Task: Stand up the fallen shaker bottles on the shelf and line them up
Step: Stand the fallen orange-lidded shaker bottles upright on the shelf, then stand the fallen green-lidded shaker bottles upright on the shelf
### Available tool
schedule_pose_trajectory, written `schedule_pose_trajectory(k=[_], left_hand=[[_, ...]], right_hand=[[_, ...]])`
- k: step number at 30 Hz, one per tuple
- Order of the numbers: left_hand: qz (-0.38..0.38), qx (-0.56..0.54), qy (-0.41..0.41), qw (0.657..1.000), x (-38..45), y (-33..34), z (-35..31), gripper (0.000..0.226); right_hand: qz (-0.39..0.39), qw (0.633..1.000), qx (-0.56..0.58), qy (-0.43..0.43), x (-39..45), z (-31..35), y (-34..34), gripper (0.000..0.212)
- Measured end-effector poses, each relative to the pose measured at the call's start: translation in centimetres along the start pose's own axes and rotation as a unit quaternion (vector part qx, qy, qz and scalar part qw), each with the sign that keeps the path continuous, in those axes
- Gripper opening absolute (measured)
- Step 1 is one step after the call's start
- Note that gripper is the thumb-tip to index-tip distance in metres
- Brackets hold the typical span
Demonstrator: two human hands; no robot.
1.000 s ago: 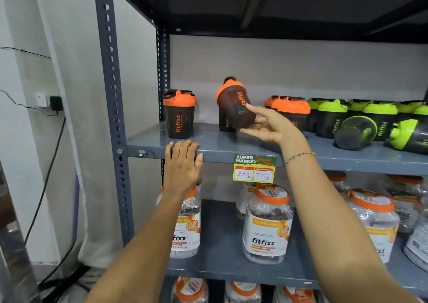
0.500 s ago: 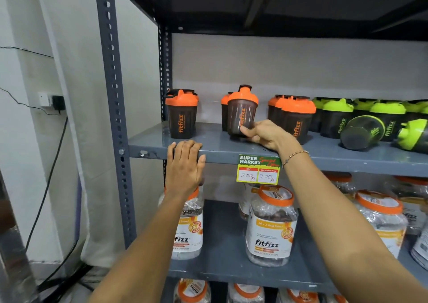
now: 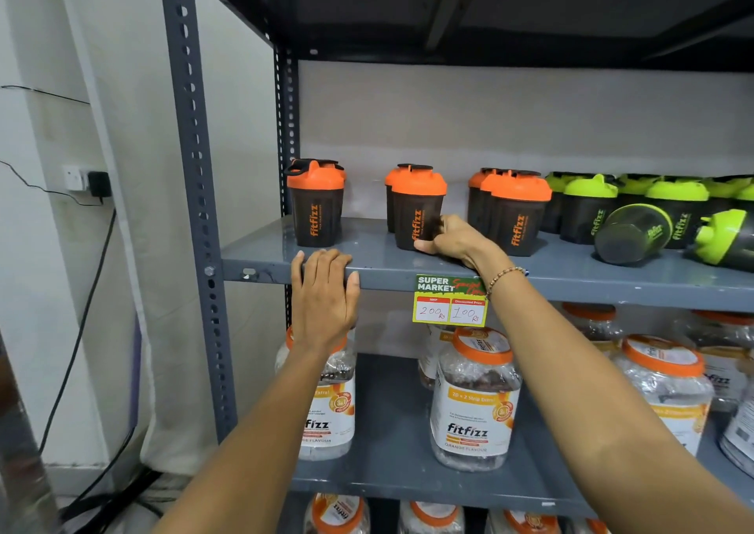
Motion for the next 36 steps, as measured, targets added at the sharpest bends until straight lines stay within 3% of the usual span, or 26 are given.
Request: schedule_pose_trajectory(k=[5,8,11,15,18,20,23,30,36], left_hand=[[0.006,-0.062,-0.068,0.996,0.0,-0.6,-1.9,0.030],[0.031,-0.075,-0.029,0.996,-0.5,-0.3,-4.9,0.031],[0.064,-0.080,0.019,0.995,-1.5,0.5,-8.7,0.034],[0.058,-0.035,0.045,0.997,-2.8,1.4,-13.5,0.036],[0.052,0.000,0.069,0.996,-3.3,2.4,-16.6,0.037],[0.060,0.010,0.084,0.995,-3.8,3.2,-19.3,0.037],[0.080,0.017,0.096,0.992,-4.6,4.4,-23.2,0.037],[0.119,0.025,0.057,0.991,-6.3,7.2,-27.9,0.037],[0.115,0.051,0.066,0.990,-6.4,7.5,-27.6,0.034]], right_hand=[[-0.054,0.998,-0.001,-0.032,-2.1,0.5,-0.9,0.057],[-0.180,0.979,-0.055,-0.083,-4.6,0.7,-2.9,0.032],[-0.273,0.954,-0.067,-0.108,-7.4,0.1,-6.3,0.020],[-0.355,0.926,-0.069,-0.109,-11.5,-1.5,-12.8,0.018],[-0.432,0.896,-0.081,-0.057,-14.3,-4.2,-18.3,0.028],[-0.423,0.902,-0.083,0.017,-15.1,-6.8,-21.7,0.038],[-0.342,0.928,-0.076,0.125,-15.2,-10.4,-24.4,0.059],[-0.190,0.963,-0.132,0.135,-13.0,-10.1,-24.6,0.090],[-0.176,0.965,-0.104,0.165,-12.1,-10.6,-25.1,0.080]])
Point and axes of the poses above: each hand's wrist, its own x-axis towards the middle knuckle, its own y-axis out of the palm, z = x × y, the point moved 5 cm from there along x, towards the middle knuckle, and after that the axes turned 11 degrees about -y, right-handed, at the moved point
